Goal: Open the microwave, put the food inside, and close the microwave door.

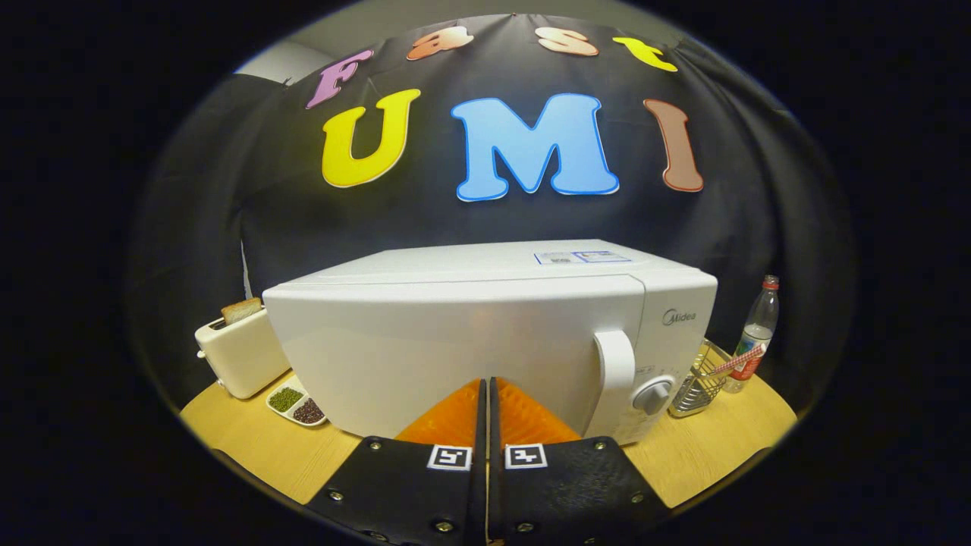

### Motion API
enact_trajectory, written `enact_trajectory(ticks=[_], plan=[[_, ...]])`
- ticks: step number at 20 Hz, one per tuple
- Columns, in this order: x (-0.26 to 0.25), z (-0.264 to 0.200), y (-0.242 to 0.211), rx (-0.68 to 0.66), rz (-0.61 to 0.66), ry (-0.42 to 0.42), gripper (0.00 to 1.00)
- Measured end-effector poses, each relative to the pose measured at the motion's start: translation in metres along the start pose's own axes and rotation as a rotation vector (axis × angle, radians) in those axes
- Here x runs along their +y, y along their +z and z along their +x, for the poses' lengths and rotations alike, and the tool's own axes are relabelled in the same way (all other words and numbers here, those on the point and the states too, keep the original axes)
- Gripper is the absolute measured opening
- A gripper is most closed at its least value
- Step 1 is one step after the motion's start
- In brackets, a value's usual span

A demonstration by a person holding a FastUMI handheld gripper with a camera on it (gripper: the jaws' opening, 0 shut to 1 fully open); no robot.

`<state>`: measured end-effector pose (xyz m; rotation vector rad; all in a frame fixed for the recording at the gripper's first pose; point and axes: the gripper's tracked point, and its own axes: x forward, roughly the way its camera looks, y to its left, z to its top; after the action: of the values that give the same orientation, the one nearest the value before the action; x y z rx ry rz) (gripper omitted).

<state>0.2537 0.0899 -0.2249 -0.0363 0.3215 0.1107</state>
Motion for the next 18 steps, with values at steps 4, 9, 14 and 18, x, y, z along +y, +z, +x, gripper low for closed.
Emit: enact_trajectory(ticks=[4,9,14,18], plan=[[-0.003,-0.048,0.016,-0.034,0.006,-0.022,0.02],[0.000,-0.113,0.040,-0.101,-0.006,-0.040,0.02],[0.007,-0.179,0.061,-0.166,0.002,-0.049,0.02],[0.011,-0.223,0.067,-0.203,0.003,-0.064,0.05]])
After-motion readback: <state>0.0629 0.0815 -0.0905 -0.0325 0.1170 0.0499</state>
